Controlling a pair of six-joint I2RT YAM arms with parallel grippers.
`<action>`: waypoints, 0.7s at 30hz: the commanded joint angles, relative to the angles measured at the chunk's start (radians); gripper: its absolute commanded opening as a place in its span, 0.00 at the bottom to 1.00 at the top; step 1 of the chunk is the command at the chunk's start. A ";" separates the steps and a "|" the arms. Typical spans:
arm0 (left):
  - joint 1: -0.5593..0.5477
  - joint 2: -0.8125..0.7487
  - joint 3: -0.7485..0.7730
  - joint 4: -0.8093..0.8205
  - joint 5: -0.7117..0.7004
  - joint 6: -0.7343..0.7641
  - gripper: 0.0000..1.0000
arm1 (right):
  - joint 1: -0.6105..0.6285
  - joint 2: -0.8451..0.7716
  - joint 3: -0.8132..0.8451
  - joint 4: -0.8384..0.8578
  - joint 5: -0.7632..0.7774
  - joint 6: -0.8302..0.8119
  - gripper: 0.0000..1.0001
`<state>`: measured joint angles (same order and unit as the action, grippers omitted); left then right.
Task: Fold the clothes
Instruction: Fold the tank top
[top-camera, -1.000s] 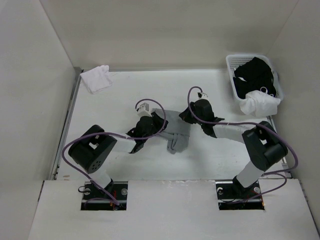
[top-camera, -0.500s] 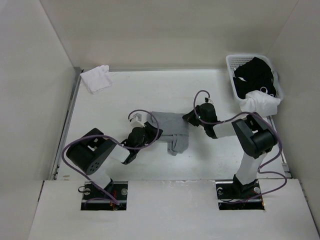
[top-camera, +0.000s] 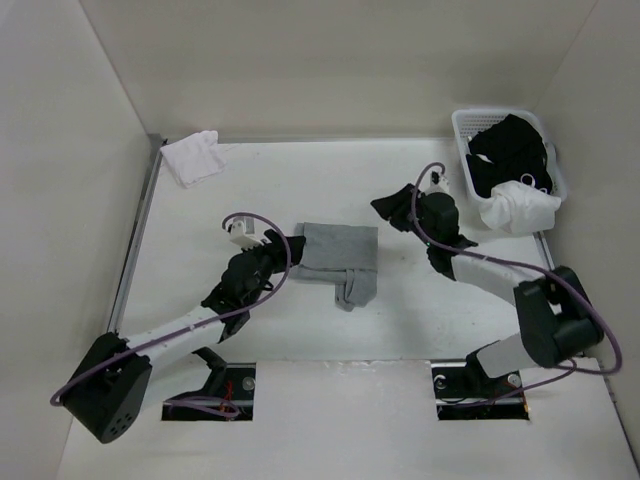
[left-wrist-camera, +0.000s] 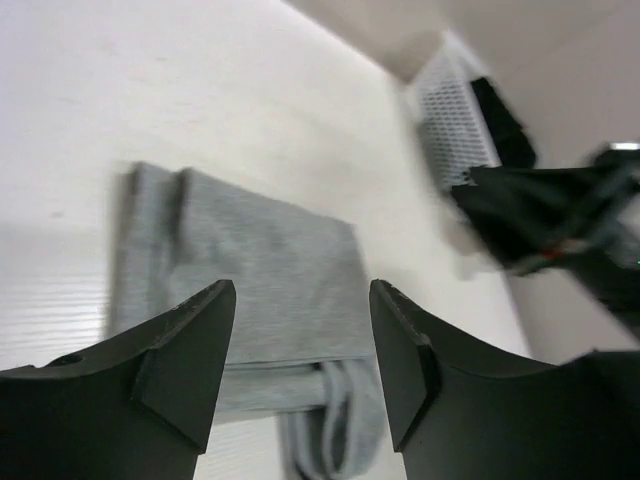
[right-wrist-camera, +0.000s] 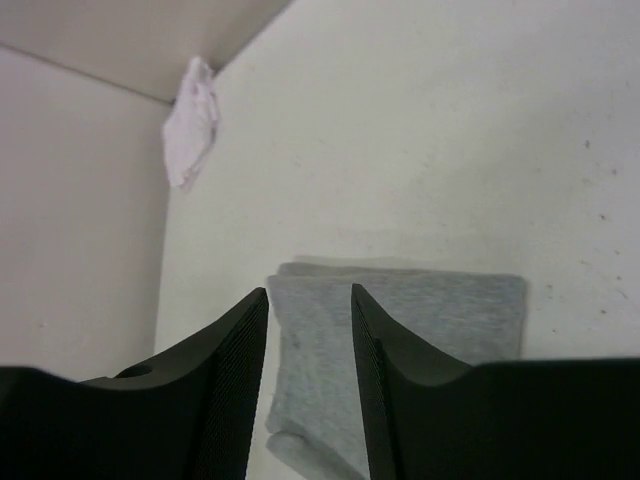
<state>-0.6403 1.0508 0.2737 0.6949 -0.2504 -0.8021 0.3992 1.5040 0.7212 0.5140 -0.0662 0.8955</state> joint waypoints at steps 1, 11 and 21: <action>0.055 -0.021 0.057 -0.256 -0.064 0.095 0.56 | 0.011 -0.152 -0.047 -0.034 0.051 -0.087 0.48; 0.201 -0.023 0.143 -0.544 -0.055 0.090 0.63 | 0.013 -0.432 -0.342 0.040 0.321 -0.156 0.72; 0.219 0.066 0.186 -0.511 0.017 0.119 0.60 | -0.003 -0.390 -0.342 0.058 0.284 -0.144 0.76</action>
<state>-0.4198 1.0943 0.4107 0.1581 -0.2649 -0.7174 0.4049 1.1046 0.3599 0.5098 0.2100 0.7589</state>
